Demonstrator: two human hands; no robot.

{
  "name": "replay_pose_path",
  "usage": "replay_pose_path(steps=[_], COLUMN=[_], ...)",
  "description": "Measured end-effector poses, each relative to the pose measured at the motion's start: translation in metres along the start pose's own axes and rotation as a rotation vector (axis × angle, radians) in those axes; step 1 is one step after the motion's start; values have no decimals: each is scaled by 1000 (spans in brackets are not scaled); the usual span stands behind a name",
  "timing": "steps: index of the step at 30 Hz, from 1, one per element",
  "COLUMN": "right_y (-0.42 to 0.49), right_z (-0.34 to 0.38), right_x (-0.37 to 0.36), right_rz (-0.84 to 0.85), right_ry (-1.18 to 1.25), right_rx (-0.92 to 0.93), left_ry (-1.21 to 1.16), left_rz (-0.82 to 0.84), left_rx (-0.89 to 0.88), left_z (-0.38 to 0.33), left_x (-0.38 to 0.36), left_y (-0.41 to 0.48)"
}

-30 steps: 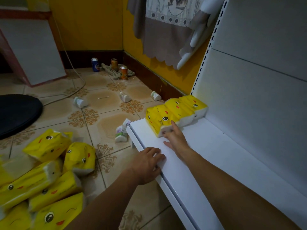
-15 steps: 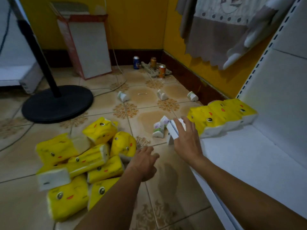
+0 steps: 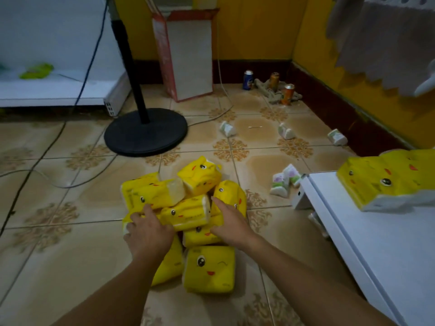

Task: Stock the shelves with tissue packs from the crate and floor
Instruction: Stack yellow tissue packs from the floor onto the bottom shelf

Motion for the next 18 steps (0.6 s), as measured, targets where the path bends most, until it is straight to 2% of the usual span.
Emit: replay_pose_path(steps=[4, 10, 15, 18], right_y=[14, 10, 3, -5], right_z=[18, 21, 20, 16], right_x=[-17, -12, 11, 26], right_rz=[25, -78, -126, -162], right_ry=[76, 159, 350, 323], right_rx=[34, 16, -28, -29], left_ry=[-309, -455, -417, -410], left_rz=[139, 125, 169, 140], left_rx=[-13, 6, -230, -334], left_z=[12, -9, -18, -33], left_x=[-8, -8, 2, 10], left_y=[4, 3, -5, -11])
Point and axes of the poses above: each hand's wrist, its own y-axis towards the middle knuckle, its own x-axis out of the back of the hand, z = x × y, the point moved 1 cm from there along y, towards the middle knuckle, and after that the axes turned 9 degrees about -x, right-handed, at the moved point
